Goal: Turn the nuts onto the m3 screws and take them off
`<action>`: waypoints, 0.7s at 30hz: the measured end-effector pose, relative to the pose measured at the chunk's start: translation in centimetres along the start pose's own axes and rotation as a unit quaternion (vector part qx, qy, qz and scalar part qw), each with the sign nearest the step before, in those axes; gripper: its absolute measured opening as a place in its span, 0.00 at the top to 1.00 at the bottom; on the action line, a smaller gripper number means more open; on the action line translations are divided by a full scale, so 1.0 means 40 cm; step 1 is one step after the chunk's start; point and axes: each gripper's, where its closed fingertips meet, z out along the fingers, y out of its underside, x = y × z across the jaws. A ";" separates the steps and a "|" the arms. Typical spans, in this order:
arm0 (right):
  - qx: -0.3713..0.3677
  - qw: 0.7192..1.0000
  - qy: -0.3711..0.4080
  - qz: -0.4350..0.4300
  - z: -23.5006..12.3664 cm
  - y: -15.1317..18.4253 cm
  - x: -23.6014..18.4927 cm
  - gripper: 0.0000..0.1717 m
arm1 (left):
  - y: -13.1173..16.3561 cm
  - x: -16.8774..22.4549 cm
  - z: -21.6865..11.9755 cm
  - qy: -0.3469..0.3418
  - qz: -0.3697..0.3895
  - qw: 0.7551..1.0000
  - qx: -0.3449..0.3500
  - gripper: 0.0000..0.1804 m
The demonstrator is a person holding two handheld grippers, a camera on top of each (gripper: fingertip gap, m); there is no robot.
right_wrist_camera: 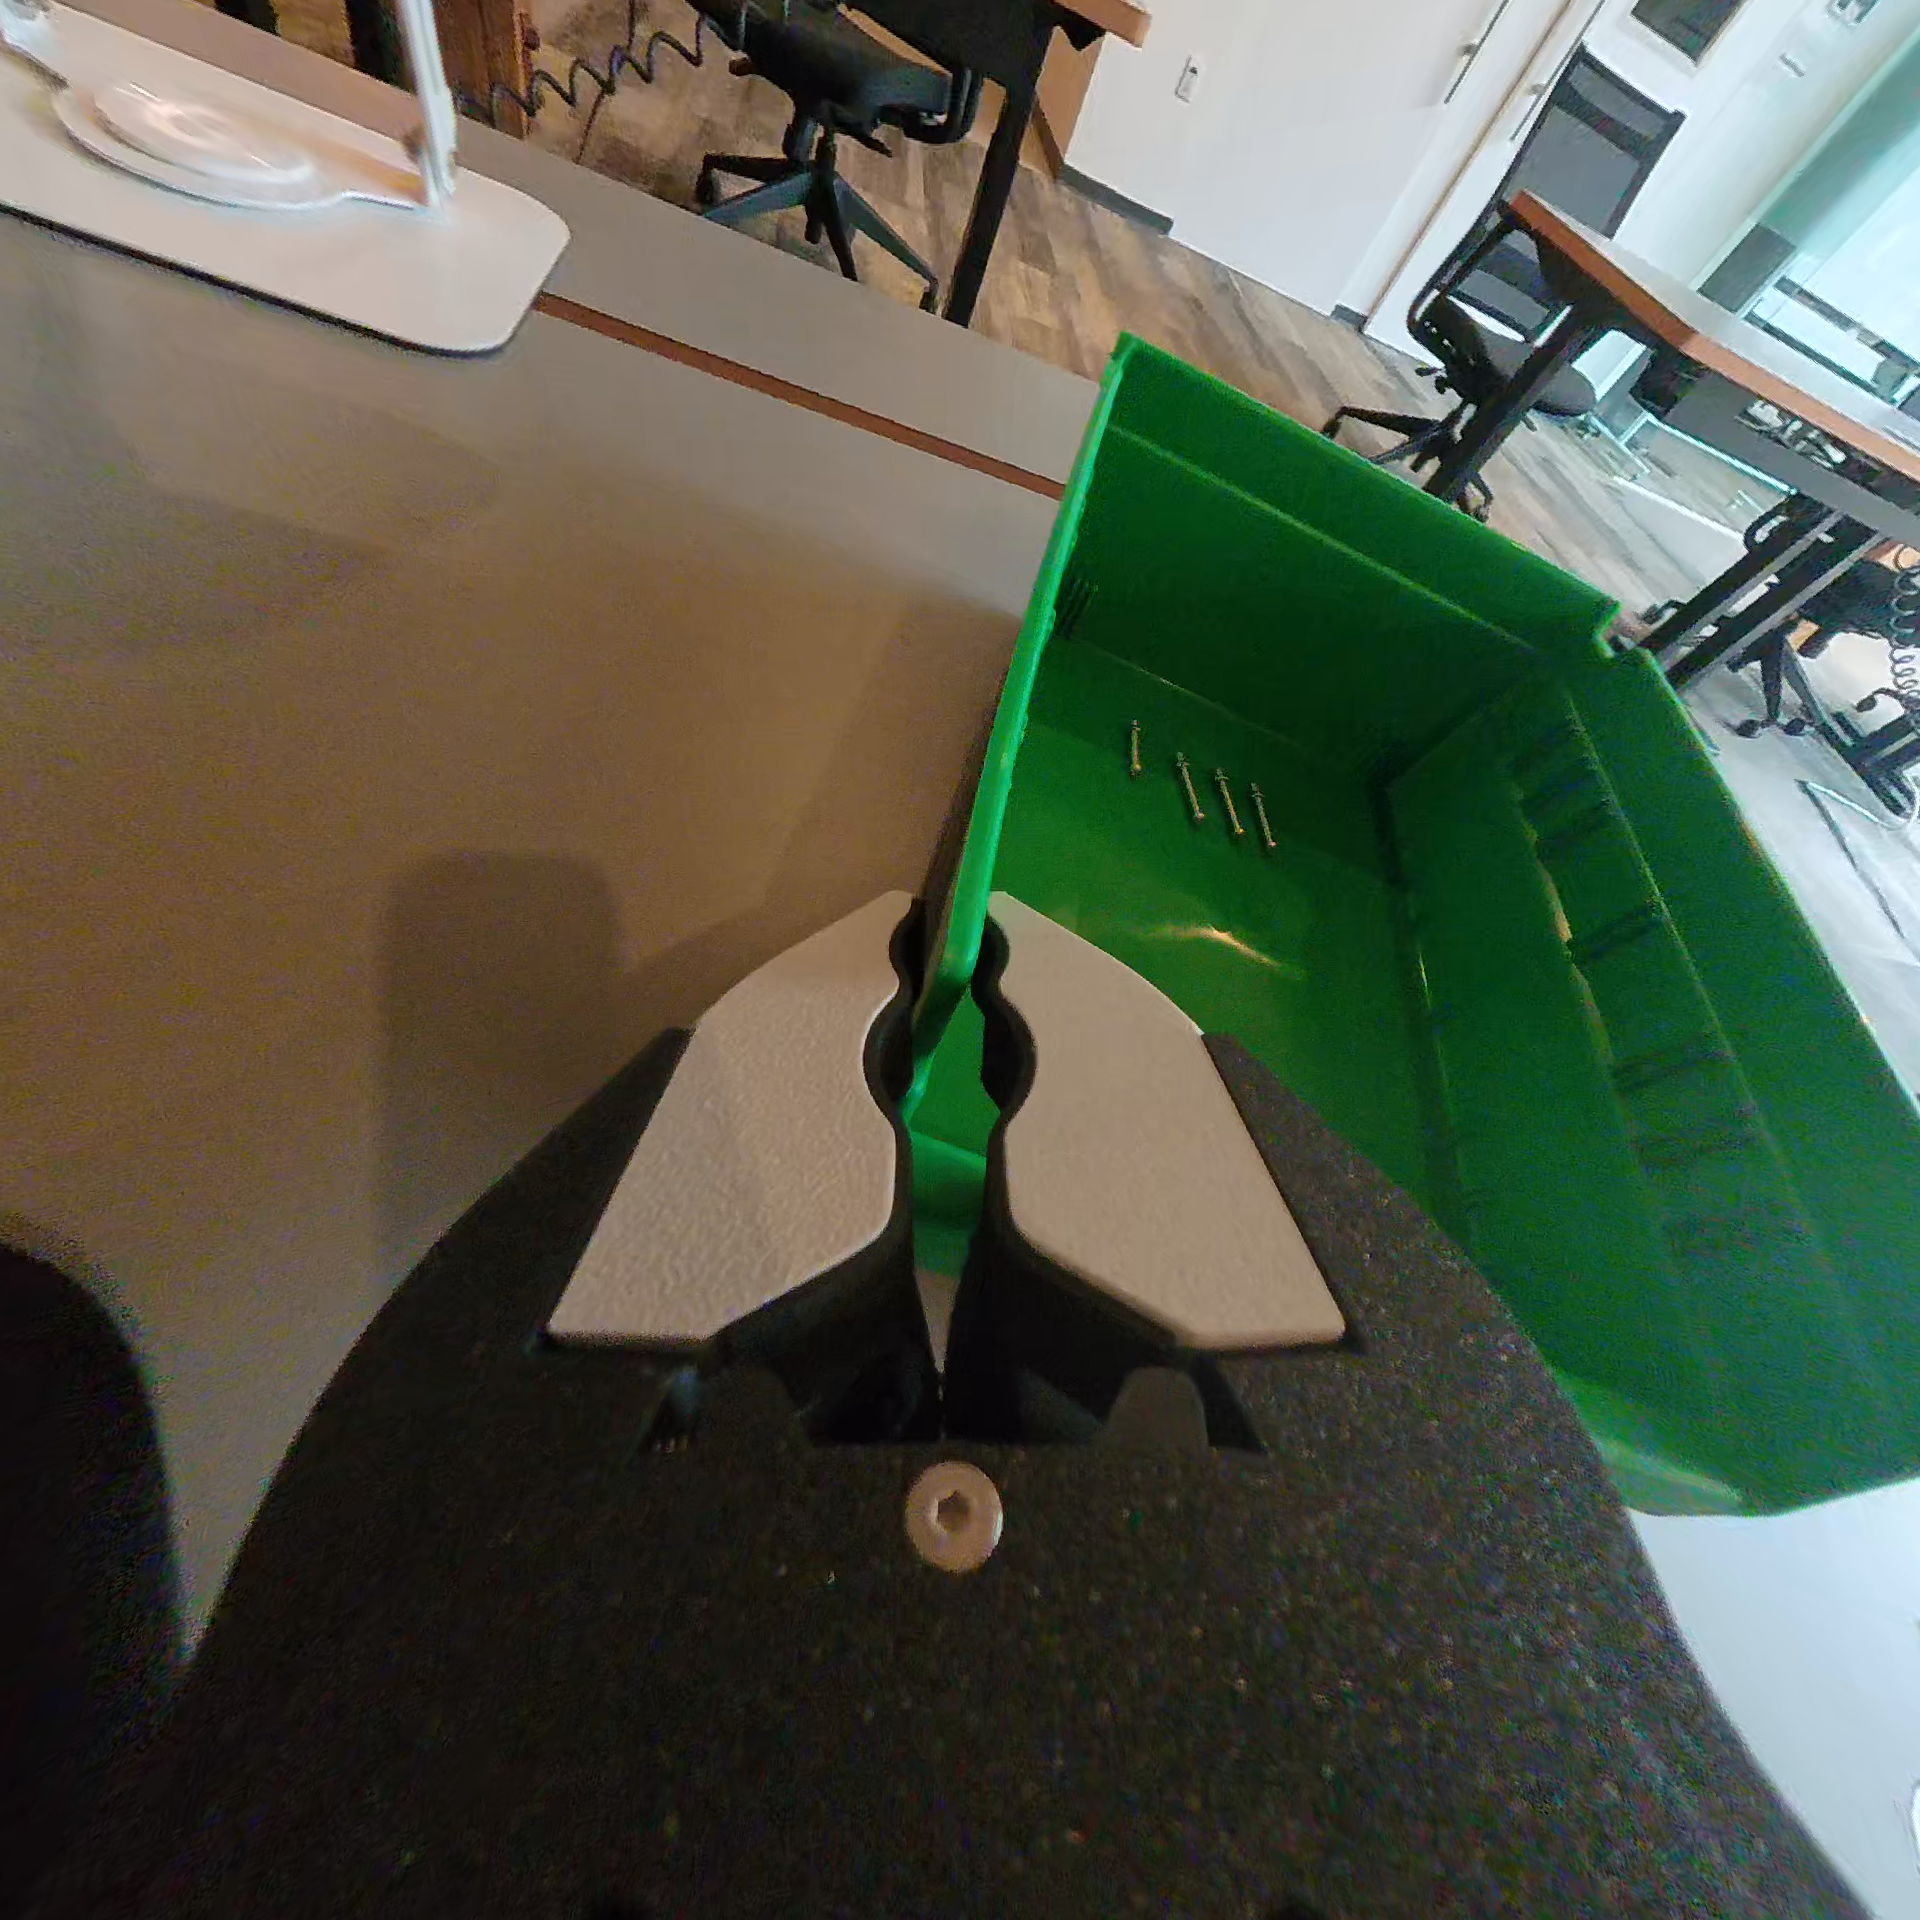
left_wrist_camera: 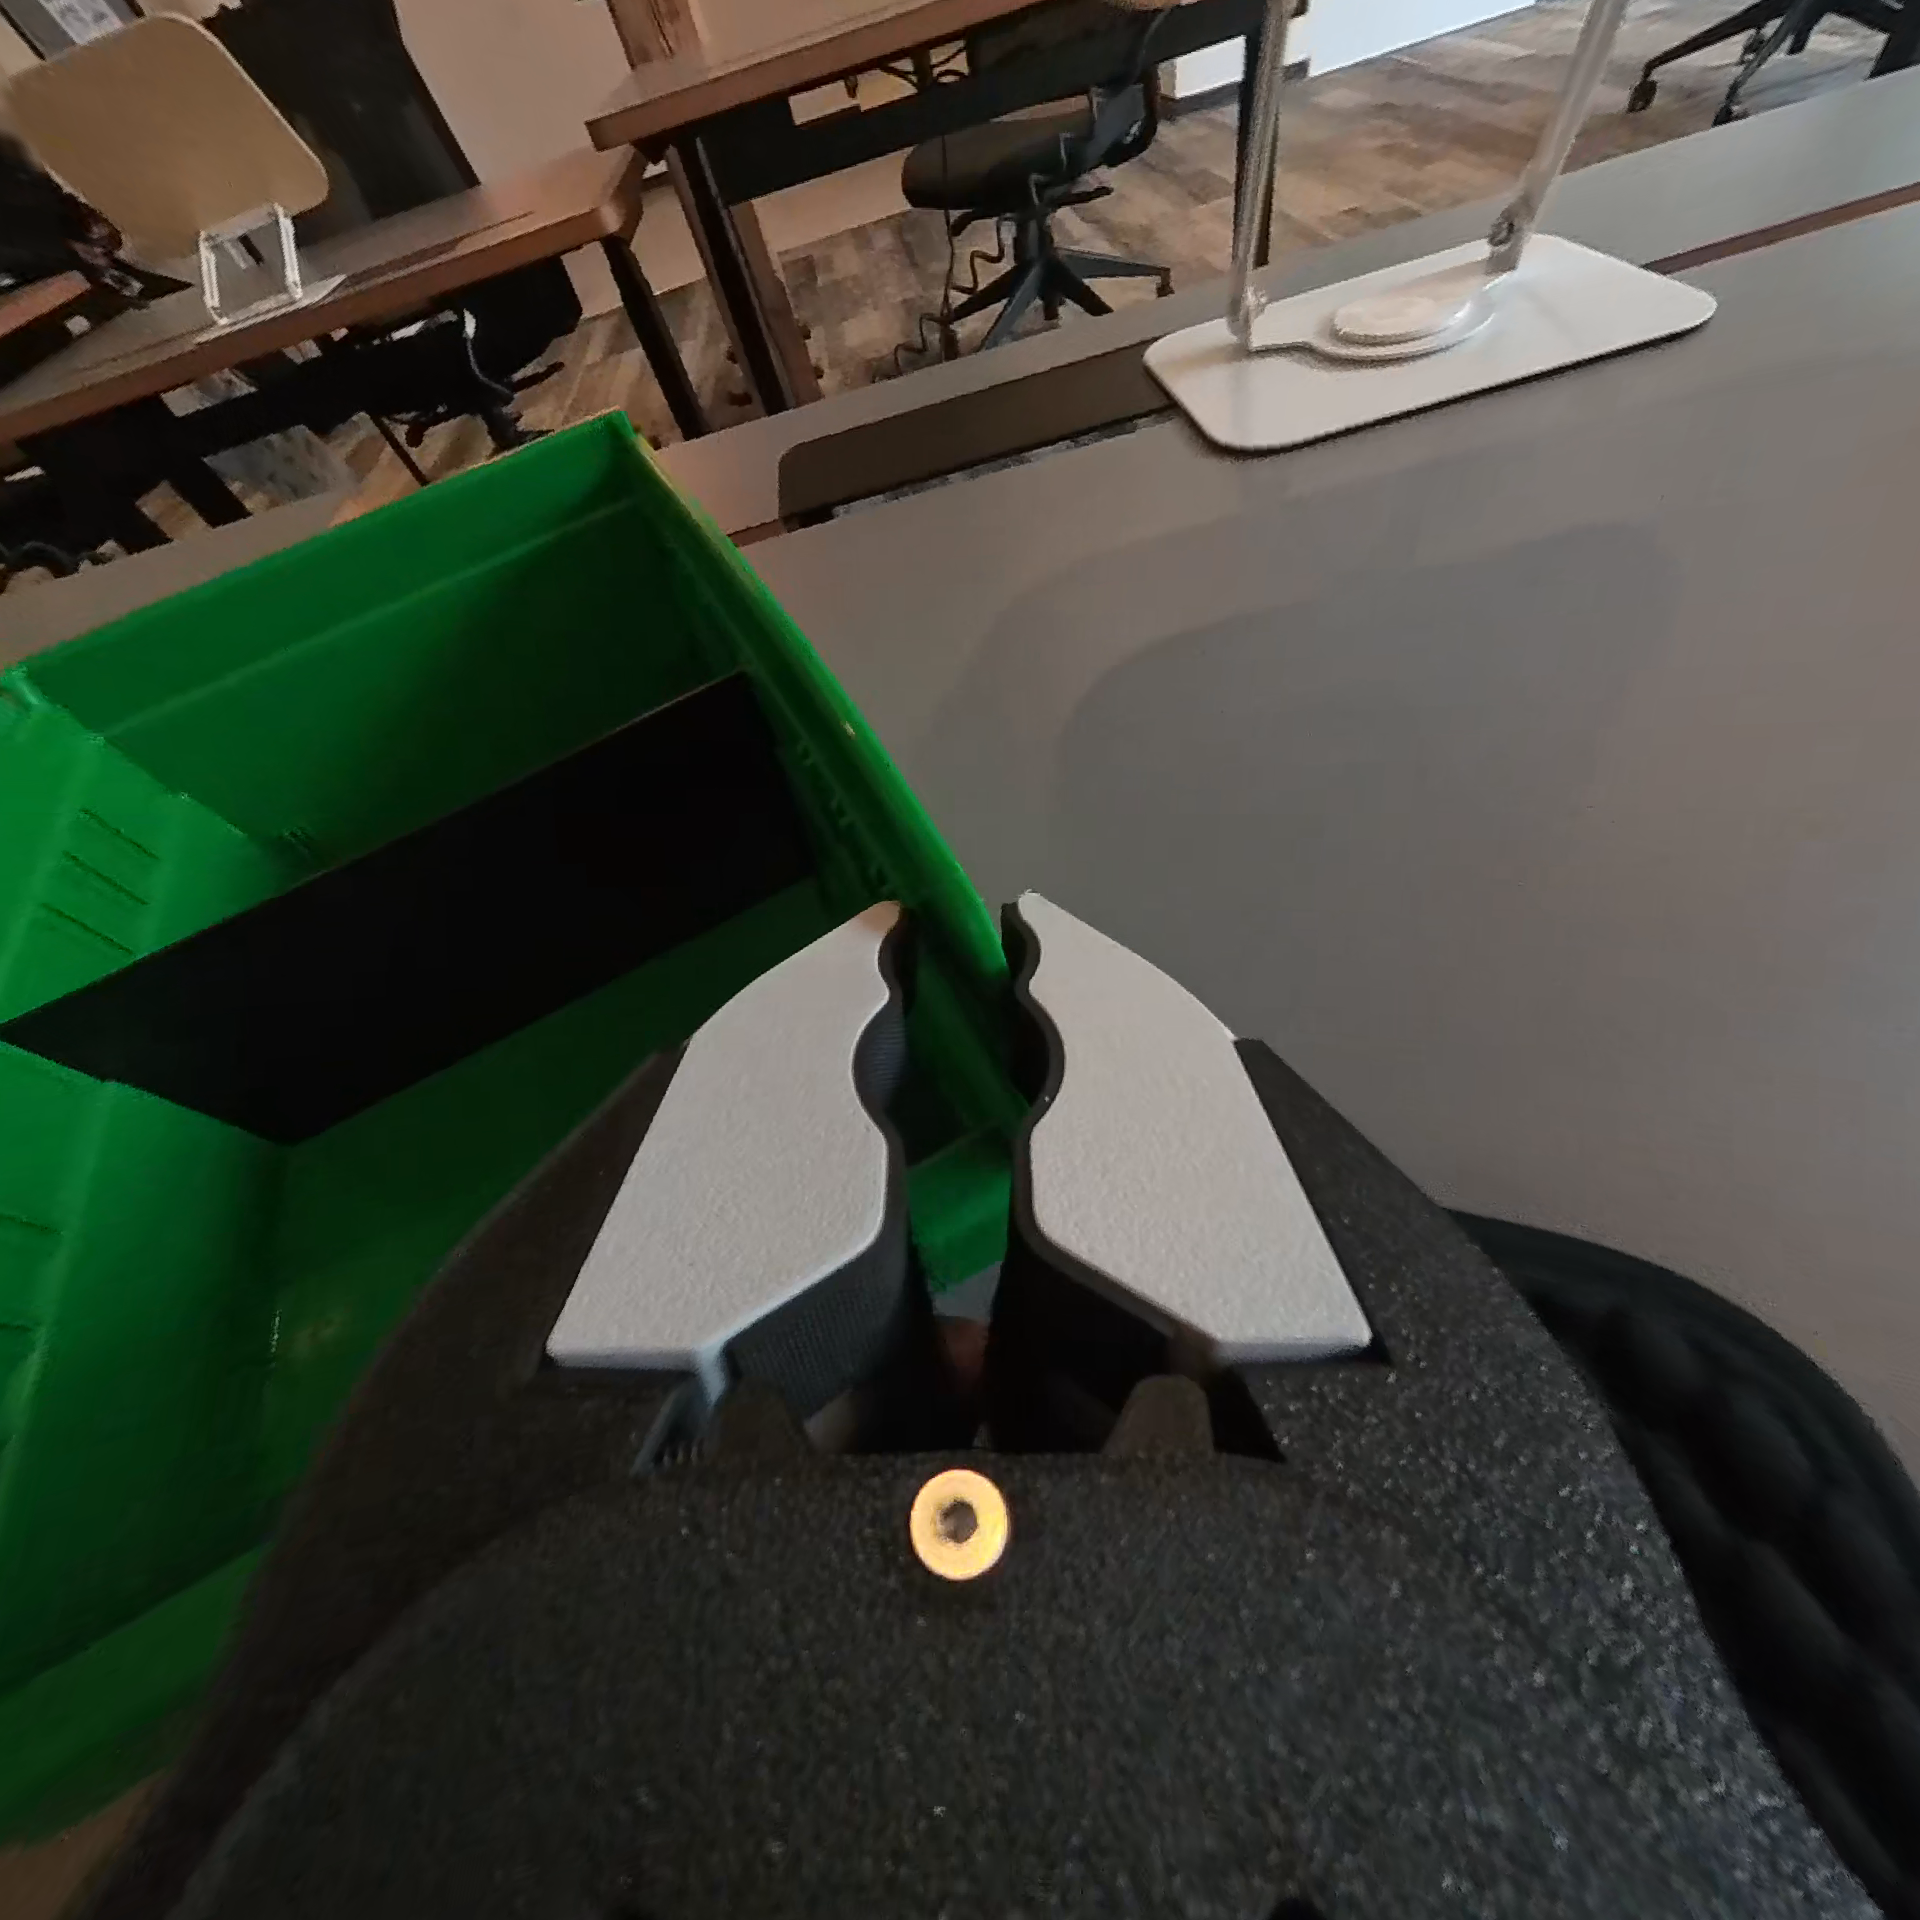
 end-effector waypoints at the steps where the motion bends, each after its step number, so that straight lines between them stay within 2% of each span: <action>1: 0.001 1.000 -0.002 -0.001 -0.001 -0.004 -0.009 0.96 | -0.003 0.008 0.002 0.004 0.002 1.000 0.000 0.92; 21: 0.031 0.996 -0.076 -0.040 -0.047 -0.086 -0.250 0.95 | -0.064 0.229 0.032 0.084 0.055 0.995 0.022 0.92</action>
